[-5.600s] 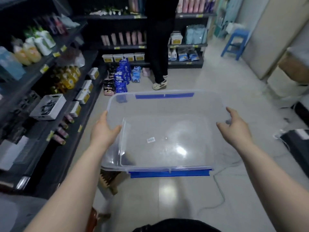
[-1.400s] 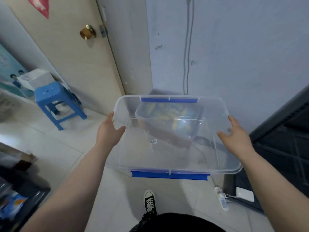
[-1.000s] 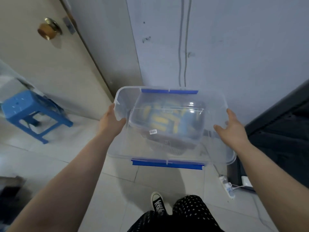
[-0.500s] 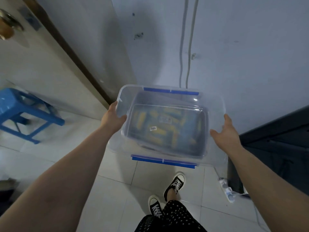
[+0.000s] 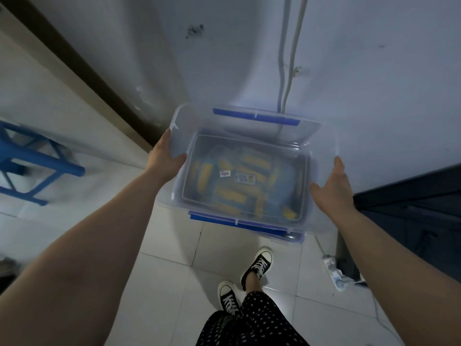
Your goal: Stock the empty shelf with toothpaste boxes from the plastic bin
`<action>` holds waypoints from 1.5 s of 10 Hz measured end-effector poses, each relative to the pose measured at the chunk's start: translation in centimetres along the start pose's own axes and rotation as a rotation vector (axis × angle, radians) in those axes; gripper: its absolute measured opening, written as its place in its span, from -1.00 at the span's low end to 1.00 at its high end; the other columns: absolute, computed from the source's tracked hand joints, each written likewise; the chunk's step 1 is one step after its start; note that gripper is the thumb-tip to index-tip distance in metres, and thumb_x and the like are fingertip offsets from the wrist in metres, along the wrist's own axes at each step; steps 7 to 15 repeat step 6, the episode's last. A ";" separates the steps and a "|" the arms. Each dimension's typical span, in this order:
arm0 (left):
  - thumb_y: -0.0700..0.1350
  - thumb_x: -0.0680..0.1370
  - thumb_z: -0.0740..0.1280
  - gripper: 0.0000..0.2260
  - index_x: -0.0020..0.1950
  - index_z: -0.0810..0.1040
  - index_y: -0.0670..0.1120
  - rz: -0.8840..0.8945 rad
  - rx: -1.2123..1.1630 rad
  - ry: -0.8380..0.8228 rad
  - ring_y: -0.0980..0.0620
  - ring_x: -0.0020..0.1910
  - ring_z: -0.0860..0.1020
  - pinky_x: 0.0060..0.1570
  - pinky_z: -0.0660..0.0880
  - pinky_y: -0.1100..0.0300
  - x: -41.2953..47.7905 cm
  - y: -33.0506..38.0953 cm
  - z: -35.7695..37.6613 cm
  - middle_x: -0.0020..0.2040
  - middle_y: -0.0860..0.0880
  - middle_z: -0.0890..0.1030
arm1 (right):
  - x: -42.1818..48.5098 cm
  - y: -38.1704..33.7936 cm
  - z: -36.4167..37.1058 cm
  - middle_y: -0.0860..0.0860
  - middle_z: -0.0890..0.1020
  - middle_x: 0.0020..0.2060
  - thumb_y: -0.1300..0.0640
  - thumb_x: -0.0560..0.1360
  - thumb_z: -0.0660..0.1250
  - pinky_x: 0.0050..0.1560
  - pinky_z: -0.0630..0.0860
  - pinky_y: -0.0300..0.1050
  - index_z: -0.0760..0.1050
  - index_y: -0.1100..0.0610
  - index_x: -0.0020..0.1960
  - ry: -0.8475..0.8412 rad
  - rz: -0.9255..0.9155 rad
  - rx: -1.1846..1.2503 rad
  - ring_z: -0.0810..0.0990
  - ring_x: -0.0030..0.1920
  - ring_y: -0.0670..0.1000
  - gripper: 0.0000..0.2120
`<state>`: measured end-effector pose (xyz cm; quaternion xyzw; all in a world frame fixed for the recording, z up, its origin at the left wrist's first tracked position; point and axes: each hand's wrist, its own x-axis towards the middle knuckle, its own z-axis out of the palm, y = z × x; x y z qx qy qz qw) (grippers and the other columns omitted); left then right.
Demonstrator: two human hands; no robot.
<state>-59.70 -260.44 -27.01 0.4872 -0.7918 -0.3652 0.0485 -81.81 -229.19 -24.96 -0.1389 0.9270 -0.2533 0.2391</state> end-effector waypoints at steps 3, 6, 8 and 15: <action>0.20 0.36 0.43 -0.20 0.48 0.09 0.11 0.009 0.170 0.020 -0.13 0.28 0.38 0.24 0.40 -0.23 0.3 -0.2 0.4 0.33 -0.04 0.38 | -0.2 0.1 0.2 0.24 0.19 0.41 0.19 0.51 0.30 -0.03 0.30 -0.10 -0.19 0.08 0.56 -0.021 0.004 -0.075 0.41 0.23 0.28 -0.17; 0.01 0.51 0.34 -0.28 0.54 -0.02 0.03 0.167 0.382 0.049 -0.16 0.51 0.09 0.48 0.01 -0.15 -3.6 3.9 0.3 0.54 -0.10 0.09 | -1.7 -2.2 -1.6 0.18 0.01 0.53 0.10 0.51 0.32 0.42 0.16 0.10 -0.05 0.12 0.55 -0.012 -0.151 -0.234 0.09 0.48 0.25 -0.24; 0.01 0.51 0.34 -0.28 0.54 -0.02 0.03 0.167 0.382 0.049 -0.16 0.51 0.09 0.48 0.01 -0.15 -3.6 3.9 0.3 0.54 -0.10 0.09 | -1.7 -2.2 -1.6 0.18 0.01 0.53 0.10 0.51 0.32 0.42 0.16 0.10 -0.05 0.12 0.55 -0.012 -0.151 -0.234 0.09 0.48 0.25 -0.24; 0.01 0.51 0.34 -0.28 0.54 -0.02 0.03 0.167 0.382 0.049 -0.16 0.51 0.09 0.48 0.01 -0.15 -3.6 3.9 0.3 0.54 -0.10 0.09 | -1.7 -2.2 -1.6 0.18 0.01 0.53 0.10 0.51 0.32 0.42 0.16 0.10 -0.05 0.12 0.55 -0.012 -0.151 -0.234 0.09 0.48 0.25 -0.24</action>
